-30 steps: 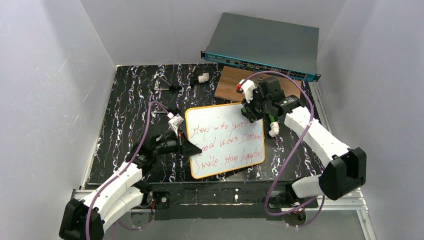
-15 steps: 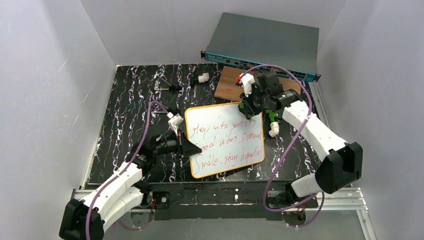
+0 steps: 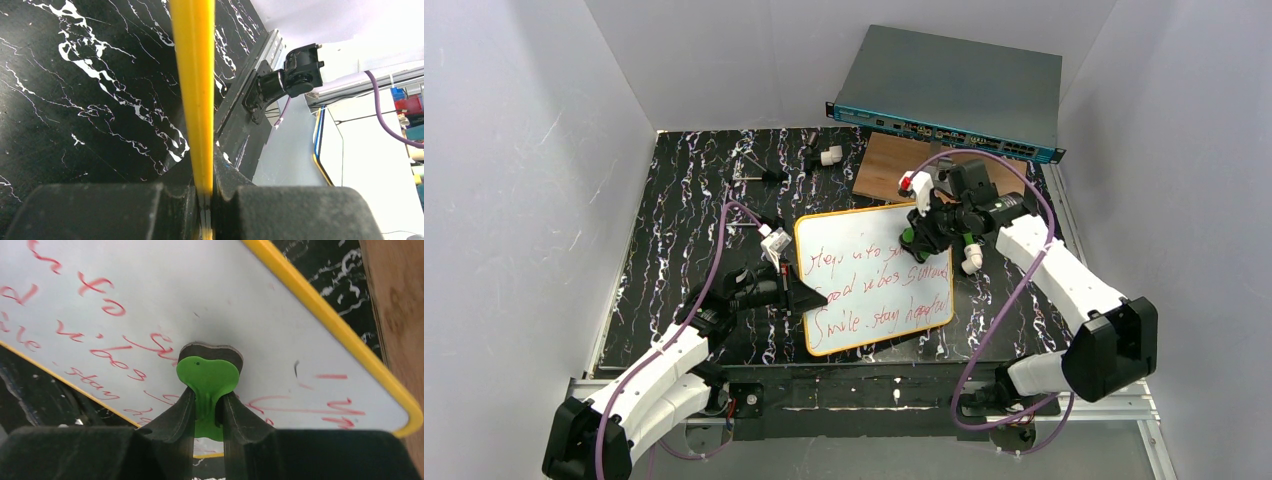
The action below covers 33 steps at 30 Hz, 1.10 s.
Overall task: Erase the whiteboard
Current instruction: Erase the whiteboard at the center of the board.
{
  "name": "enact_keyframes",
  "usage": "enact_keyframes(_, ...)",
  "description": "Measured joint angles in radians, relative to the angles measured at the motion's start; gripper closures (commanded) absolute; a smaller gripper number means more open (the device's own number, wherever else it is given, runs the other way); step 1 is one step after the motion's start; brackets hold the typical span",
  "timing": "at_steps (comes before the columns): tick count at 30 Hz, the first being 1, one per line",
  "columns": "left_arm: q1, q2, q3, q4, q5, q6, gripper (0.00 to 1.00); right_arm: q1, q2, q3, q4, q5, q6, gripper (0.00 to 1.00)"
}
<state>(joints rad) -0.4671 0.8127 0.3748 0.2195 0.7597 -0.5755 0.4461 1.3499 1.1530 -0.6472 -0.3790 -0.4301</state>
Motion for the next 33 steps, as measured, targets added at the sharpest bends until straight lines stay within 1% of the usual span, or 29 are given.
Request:
enact_keyframes(2,-0.001,0.000,0.000,0.003,0.002,0.007,1.00,0.009,0.014,0.030,-0.016,-0.043,0.009,0.99)
enact_keyframes(5,-0.002,0.000,0.000,0.004,0.003,0.011,1.00,0.021,0.053,0.104,-0.016,-0.064,0.047,0.99)
enact_keyframes(8,-0.002,0.001,0.000,0.005,0.003,0.011,1.00,0.027,0.079,0.163,0.002,-0.023,0.090,0.99)
enact_keyframes(10,-0.002,0.001,0.000,0.005,0.001,0.010,1.00,0.027,0.080,0.169,0.021,0.034,0.114,0.99)
enact_keyframes(15,-0.002,0.004,0.000,0.003,-0.003,-0.005,1.00,0.020,0.069,0.132,0.072,0.169,0.119,0.99)
enact_keyframes(18,-0.002,0.009,0.000,0.004,-0.005,-0.013,1.00,0.009,0.029,0.051,0.114,0.228,0.099,0.99)
enact_keyframes(20,-0.002,0.011,0.000,0.005,-0.004,-0.014,1.00,0.000,0.000,0.000,0.125,0.239,0.077,0.99)
enact_keyframes(23,-0.002,0.011,0.000,0.010,-0.002,-0.010,1.00,-0.011,-0.032,-0.044,0.114,0.188,0.040,0.99)
enact_keyframes(28,-0.002,0.011,0.000,0.014,0.003,0.002,1.00,-0.011,-0.036,-0.051,0.064,0.003,0.013,0.99)
enact_keyframes(30,-0.002,0.011,0.000,0.016,0.004,0.004,1.00,-0.007,-0.019,-0.030,0.047,-0.037,0.021,0.99)
enact_keyframes(33,-0.002,0.011,0.000,0.016,0.003,0.003,1.00,-0.006,0.022,0.035,0.034,-0.046,0.053,0.99)
